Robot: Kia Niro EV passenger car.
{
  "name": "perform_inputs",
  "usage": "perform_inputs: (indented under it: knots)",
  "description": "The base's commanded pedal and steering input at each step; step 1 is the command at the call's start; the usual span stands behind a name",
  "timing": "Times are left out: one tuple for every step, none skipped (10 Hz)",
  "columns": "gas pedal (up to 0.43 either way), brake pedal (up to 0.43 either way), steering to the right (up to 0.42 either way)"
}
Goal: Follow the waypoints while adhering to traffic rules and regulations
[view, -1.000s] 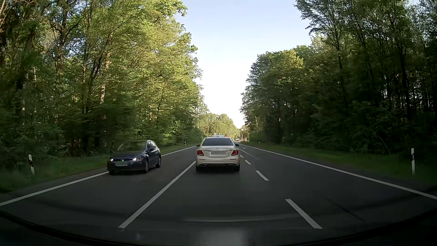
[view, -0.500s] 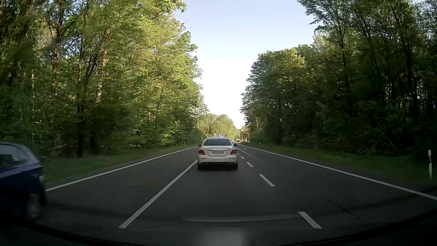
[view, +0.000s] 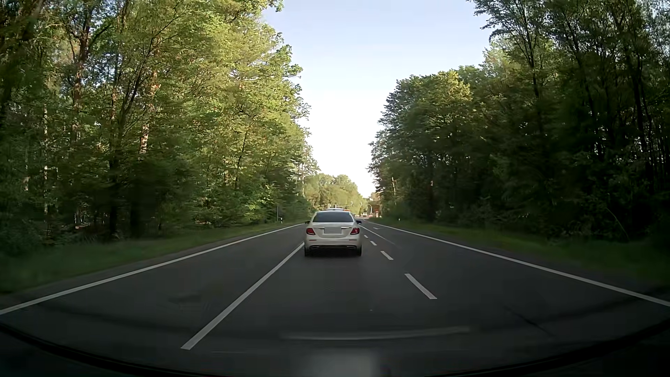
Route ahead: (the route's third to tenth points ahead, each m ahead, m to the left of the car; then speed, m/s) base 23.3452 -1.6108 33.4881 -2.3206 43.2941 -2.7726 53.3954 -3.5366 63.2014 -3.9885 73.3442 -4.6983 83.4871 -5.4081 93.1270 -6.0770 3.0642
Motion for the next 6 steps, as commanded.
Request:
perform_inputs:
  knots:
    - [0.0,0.0,0.005]
    - [0.0,0.0,0.005]
    - [0.0,0.0,0.005]
    - [0.0,0.0,0.005]
    - [0.0,0.0,0.005]
    - [0.0,0.0,0.004]
